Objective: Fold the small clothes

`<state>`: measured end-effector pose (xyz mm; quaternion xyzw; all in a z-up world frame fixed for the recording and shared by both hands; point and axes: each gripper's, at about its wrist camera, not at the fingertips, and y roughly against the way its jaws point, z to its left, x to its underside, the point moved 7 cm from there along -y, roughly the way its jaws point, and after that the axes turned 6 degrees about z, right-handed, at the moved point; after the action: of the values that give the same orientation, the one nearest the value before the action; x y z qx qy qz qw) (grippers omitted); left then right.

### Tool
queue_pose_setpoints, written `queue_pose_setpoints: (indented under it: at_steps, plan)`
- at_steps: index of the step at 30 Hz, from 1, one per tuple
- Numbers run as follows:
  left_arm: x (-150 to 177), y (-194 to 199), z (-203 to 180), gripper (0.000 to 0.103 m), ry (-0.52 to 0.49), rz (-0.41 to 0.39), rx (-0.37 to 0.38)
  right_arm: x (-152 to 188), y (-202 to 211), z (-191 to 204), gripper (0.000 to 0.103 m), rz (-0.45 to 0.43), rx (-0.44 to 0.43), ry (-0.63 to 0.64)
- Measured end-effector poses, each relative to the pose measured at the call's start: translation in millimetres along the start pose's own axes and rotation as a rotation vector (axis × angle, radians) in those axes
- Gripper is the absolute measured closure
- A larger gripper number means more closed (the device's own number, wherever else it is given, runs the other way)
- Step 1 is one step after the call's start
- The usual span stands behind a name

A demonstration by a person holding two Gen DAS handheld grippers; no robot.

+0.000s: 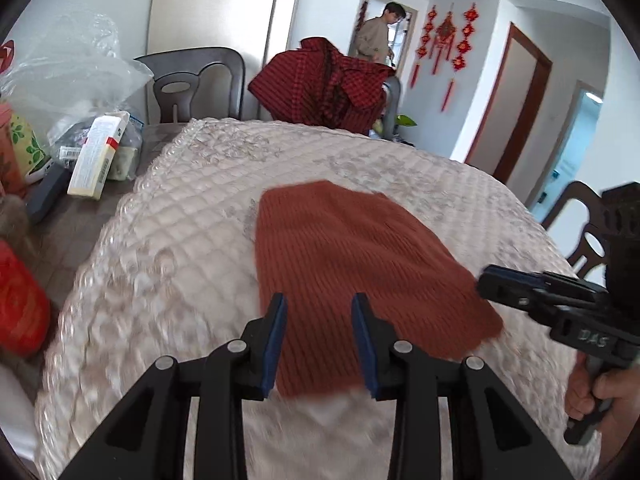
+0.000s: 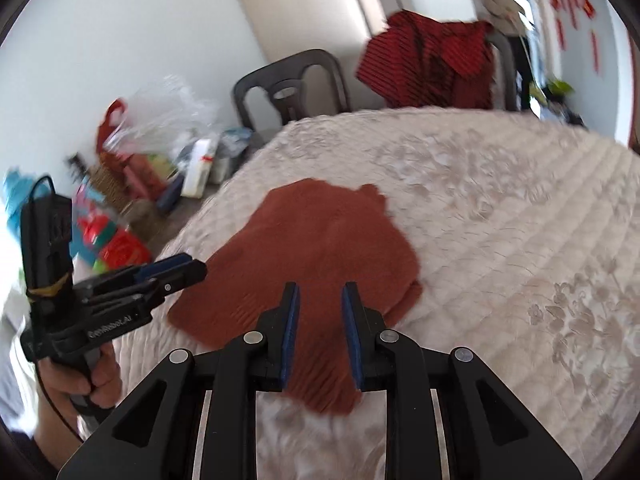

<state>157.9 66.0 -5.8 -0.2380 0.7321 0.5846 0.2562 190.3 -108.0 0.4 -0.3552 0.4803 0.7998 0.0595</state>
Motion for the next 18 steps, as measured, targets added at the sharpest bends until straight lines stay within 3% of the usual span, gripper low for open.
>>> queue_pose_setpoints:
  at_steps: [5, 18]
  plan:
    - [24.0, -27.7, 10.1, 0.065, 0.035, 0.095, -0.034, 23.5, -28.8, -7.4, 0.081, 0.085, 0.055, 0.018]
    - [24.0, -7.2, -0.5, 0.065, 0.009, 0.084, -0.136, 35.8, -0.4, -2.6, 0.081, 0.047, 0.053, 0.006]
